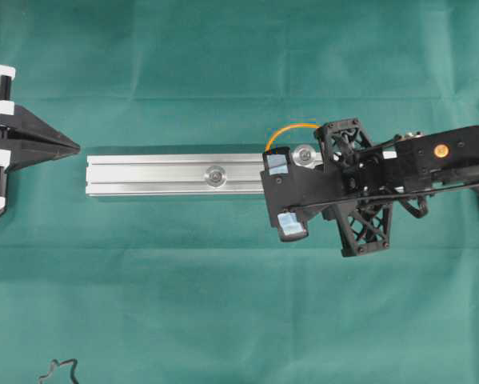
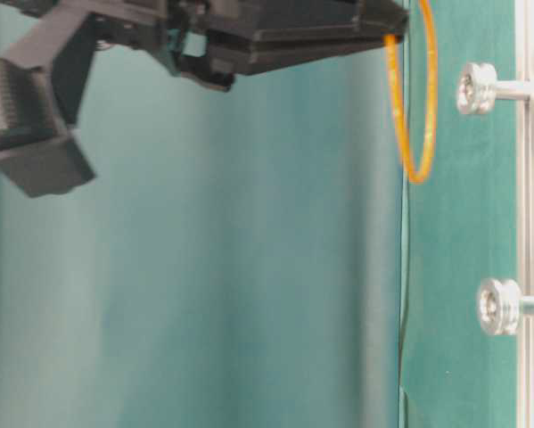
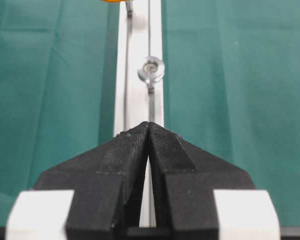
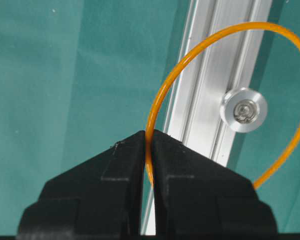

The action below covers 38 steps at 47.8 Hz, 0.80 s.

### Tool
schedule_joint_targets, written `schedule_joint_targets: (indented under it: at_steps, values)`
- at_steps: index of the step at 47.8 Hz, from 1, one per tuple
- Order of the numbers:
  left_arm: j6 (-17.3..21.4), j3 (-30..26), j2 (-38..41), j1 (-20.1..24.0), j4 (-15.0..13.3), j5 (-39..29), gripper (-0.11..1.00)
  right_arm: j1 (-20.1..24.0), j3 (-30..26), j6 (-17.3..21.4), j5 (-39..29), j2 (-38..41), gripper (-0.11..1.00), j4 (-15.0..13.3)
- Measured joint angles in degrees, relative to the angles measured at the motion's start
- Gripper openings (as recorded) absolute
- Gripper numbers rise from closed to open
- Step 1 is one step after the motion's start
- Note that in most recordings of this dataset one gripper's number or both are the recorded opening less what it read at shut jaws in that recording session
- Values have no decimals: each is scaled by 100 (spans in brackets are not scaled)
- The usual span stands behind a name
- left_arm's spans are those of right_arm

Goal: Hook the rubber onto the shaft.
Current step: 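Carry the band leftward over the right metal shaft stud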

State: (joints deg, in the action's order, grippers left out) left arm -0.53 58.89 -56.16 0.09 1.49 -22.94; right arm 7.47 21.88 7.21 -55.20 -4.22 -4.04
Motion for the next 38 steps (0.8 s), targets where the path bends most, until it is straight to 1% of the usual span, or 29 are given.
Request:
schedule_joint_targets:
  at_steps: [14, 38]
  values:
    - [0, 0, 0, 0, 0, 0, 0, 0, 176, 26, 299, 62, 6, 0]
    - [0, 0, 0, 0, 0, 0, 0, 0, 193, 26, 308, 62, 6, 0]
